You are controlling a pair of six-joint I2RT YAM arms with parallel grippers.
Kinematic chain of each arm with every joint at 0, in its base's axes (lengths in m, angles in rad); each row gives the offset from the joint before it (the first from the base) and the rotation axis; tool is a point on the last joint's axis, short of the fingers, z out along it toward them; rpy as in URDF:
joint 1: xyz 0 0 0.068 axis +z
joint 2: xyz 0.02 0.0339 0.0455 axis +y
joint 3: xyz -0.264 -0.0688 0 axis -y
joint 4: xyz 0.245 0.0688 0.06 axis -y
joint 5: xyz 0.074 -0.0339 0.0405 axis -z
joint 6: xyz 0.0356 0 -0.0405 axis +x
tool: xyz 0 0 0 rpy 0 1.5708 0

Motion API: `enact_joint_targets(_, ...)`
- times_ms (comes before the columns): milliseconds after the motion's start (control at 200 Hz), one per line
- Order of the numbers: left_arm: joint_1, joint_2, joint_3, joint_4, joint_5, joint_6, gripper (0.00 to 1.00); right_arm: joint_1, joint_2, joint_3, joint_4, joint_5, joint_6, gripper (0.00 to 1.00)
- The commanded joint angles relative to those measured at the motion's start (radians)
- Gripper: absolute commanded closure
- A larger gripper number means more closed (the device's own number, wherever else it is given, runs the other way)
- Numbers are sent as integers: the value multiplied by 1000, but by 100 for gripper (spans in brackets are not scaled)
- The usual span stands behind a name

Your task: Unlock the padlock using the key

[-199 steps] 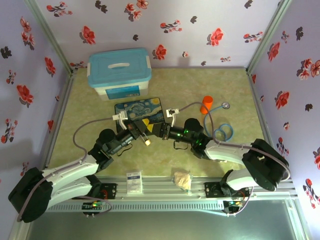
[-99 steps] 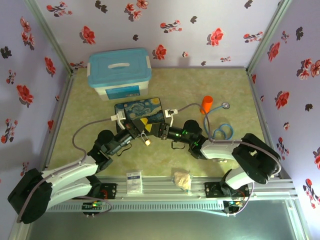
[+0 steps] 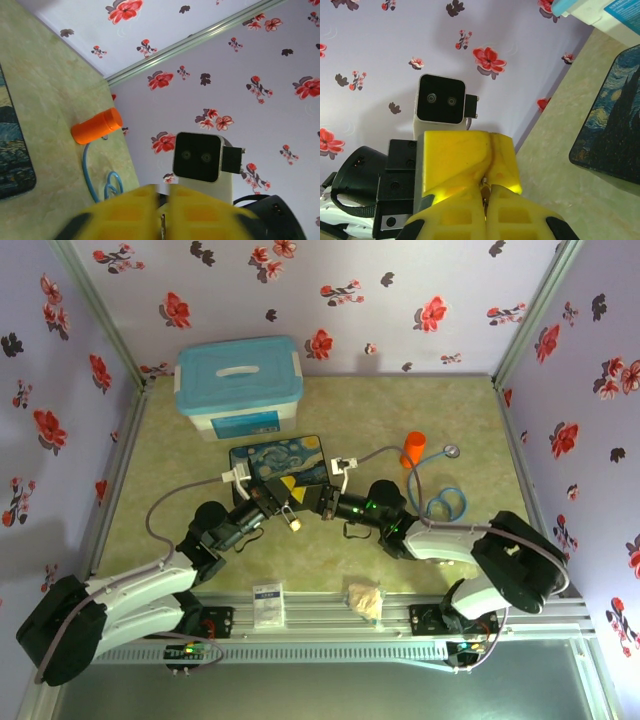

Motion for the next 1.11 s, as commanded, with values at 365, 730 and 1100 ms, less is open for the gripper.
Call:
enact_joint_targets(365,4,-203,-6,-708,-169,104,22,-1,-196,-4,-574,173,-207,100)
enact_joint_targets(730,-63,44,-72,-494,-254,225,25,-2,-214,-29,-622,196,-223,100)
enact_joint_targets(1100,-86,337,-49,-232,-285,242,32,2,-232,-75,-625,236,-213,100)
